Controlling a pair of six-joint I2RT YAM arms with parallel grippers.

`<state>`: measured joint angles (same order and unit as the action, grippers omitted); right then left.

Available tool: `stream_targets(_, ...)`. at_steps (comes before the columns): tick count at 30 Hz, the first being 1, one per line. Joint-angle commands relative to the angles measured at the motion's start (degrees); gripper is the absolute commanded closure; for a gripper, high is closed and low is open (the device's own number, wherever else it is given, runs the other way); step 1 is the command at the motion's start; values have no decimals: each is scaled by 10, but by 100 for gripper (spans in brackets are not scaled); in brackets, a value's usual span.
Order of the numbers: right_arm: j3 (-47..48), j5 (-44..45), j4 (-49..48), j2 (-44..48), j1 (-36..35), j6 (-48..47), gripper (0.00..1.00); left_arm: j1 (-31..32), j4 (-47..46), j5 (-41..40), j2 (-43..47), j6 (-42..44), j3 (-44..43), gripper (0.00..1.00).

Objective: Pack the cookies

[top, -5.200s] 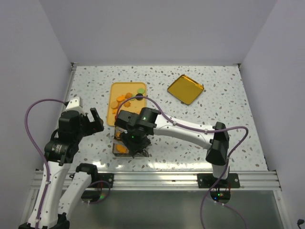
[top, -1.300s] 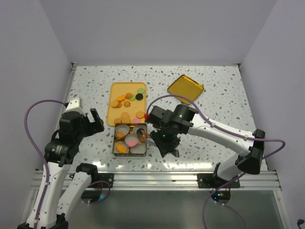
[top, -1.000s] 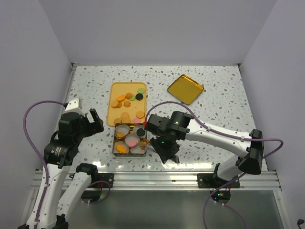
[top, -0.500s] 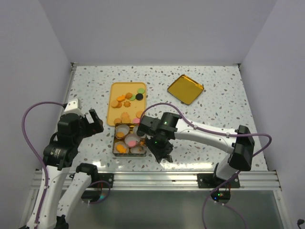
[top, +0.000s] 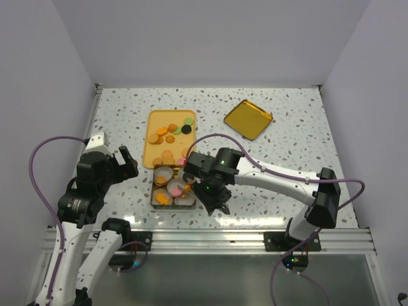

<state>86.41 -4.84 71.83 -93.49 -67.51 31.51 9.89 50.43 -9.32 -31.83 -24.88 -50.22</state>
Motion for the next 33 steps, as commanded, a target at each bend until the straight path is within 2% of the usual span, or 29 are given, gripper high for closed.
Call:
stream_targets(1,22,14,14,7,-2,0,56,4,-13,-3,2,5,-2,0)
stream_targets(12,21,19,18,13,-3,-3,54,4,-12,-4,3,4,-2,0)
stream_targets(19,82,77,45,22,0,3,53,3,-12,-5,4,4,-3,0)
stream_targets(24,121,109,55,26,35,-5,53,4,-12,-5,3,3,-2,0)
stream_targets(27,120,117,53,39,116,-21,53,4,-12,-4,3,4,-3,0)
stream_targets(29,99,121,39,55,157,-33,53,4,-12,-4,4,4,-2,0)
stream_targets(33,33,135,4,83,291,-37,51,4,-12,-3,7,5,-2,0)
